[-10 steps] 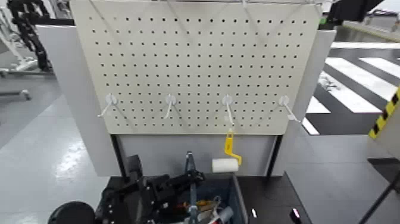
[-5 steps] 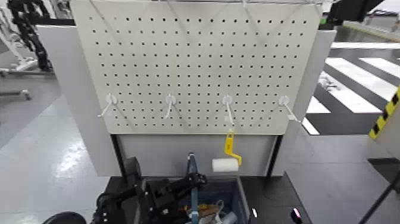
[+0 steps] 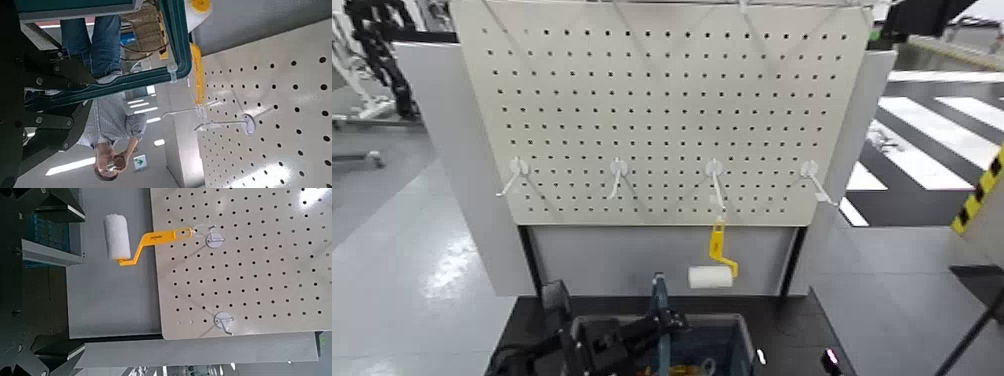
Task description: Grasp the handle of the crate.
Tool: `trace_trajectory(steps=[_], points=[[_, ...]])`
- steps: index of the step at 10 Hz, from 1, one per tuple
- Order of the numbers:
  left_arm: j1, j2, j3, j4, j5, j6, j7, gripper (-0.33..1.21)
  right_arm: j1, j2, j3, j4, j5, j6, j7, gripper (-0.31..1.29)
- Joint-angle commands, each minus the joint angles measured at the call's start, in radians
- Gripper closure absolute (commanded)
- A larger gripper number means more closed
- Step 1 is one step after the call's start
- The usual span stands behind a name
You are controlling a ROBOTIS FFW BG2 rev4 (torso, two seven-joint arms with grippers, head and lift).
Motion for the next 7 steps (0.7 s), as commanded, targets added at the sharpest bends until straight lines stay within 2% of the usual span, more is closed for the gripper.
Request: trace_trajectory(steps=[1, 7], points=[[0.038, -0.003, 0.009, -0.044, 0.032, 0.002, 0.025, 1.19, 0.0, 0.0, -0.001, 0.002, 0.0, -0.003, -0.002, 0.15], [0.046, -0.014, -0.037, -0.047, 0.09, 0.004, 0.025, 1.19, 0.0, 0.005, 0.002, 0.0, 0.012, 0.0, -0.002, 0.15]])
